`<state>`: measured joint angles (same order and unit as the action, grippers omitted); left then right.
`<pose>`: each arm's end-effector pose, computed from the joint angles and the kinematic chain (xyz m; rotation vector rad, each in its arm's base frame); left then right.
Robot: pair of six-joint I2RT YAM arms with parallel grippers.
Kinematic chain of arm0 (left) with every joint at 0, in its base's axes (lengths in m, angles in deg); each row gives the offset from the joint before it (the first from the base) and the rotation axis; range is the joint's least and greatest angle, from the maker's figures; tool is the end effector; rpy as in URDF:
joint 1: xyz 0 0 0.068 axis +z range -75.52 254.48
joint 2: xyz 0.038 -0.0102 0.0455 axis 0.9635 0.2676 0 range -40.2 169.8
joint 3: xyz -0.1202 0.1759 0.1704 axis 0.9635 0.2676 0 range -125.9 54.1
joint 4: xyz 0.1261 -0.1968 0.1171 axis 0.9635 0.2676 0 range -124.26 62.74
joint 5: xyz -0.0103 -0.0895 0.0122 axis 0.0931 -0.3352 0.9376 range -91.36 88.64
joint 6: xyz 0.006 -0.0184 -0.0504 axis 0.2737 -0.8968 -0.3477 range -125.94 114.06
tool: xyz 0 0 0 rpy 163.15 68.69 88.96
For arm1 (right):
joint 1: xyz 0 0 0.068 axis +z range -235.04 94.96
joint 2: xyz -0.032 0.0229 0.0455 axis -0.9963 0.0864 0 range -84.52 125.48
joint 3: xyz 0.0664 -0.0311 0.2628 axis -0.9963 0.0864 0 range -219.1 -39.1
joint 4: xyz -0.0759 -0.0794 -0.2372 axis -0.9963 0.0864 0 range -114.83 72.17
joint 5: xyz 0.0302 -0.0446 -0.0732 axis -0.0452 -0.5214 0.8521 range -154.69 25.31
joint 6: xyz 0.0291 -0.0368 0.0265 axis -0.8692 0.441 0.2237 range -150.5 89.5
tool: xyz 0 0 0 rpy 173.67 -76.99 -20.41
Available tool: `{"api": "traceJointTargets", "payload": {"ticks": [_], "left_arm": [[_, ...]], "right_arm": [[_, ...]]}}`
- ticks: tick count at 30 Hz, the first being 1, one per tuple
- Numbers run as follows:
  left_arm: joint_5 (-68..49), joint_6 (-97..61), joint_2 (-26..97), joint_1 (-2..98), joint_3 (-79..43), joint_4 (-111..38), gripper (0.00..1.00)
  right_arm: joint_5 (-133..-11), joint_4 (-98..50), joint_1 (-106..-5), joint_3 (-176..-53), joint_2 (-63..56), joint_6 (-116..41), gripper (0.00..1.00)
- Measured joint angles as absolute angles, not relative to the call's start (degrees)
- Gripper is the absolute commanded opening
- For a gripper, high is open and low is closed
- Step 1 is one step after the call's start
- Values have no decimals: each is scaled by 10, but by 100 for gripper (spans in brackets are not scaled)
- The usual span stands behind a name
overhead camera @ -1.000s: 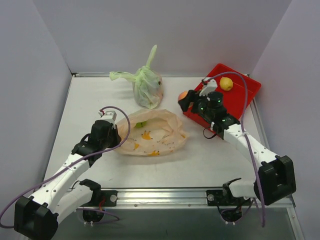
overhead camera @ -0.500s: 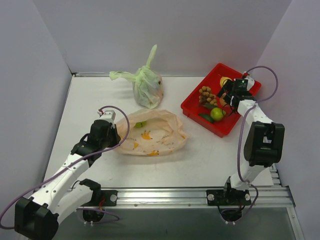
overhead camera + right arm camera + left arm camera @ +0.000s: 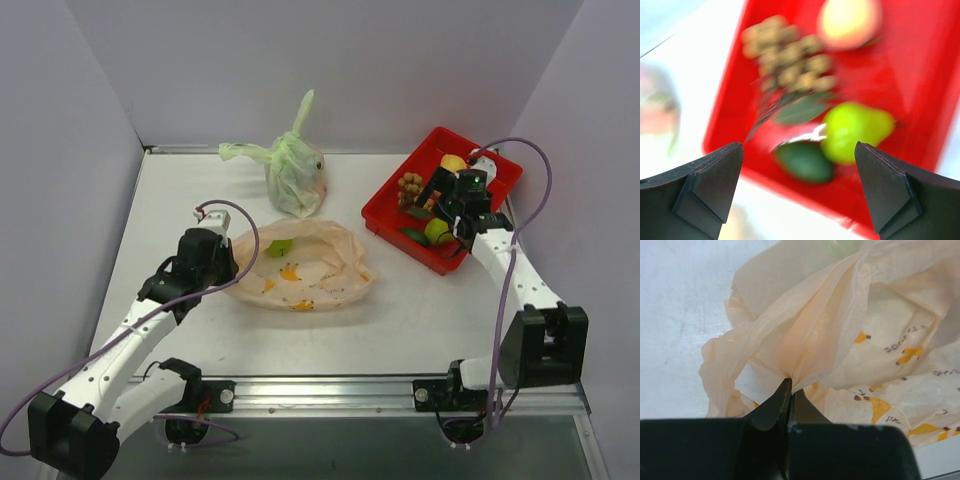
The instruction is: Untie the knot of the plastic bag and take out the fruit
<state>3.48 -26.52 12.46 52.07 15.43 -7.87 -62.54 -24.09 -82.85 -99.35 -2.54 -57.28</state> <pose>0.1819 -0.0716 0.2514 -0.0080 2.2902 -0.2979 0.3340 0.0113 0.2982 0.4445 1.9234 0.2943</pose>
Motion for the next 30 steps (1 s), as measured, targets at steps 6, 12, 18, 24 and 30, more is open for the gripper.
{"api": "traceJointTargets", "payload": {"ticks": [6,12,18,24,30], "left_arm": [[63,-252,149,470,-10,-47,0],[87,-278,135,394,-6,-62,0],[107,-338,124,394,124,-31,0],[113,-364,117,394,151,-20,0],[113,-367,119,394,167,-37,0]], "right_arm": [[-681,-249,-729,-933,-147,-554,98],[-718,-255,-618,-916,-217,-513,97],[-752,-263,-492,-916,-192,-473,95],[-764,-264,-412,-916,-99,-441,93],[-743,-232,-390,-935,-28,-407,96]]}}
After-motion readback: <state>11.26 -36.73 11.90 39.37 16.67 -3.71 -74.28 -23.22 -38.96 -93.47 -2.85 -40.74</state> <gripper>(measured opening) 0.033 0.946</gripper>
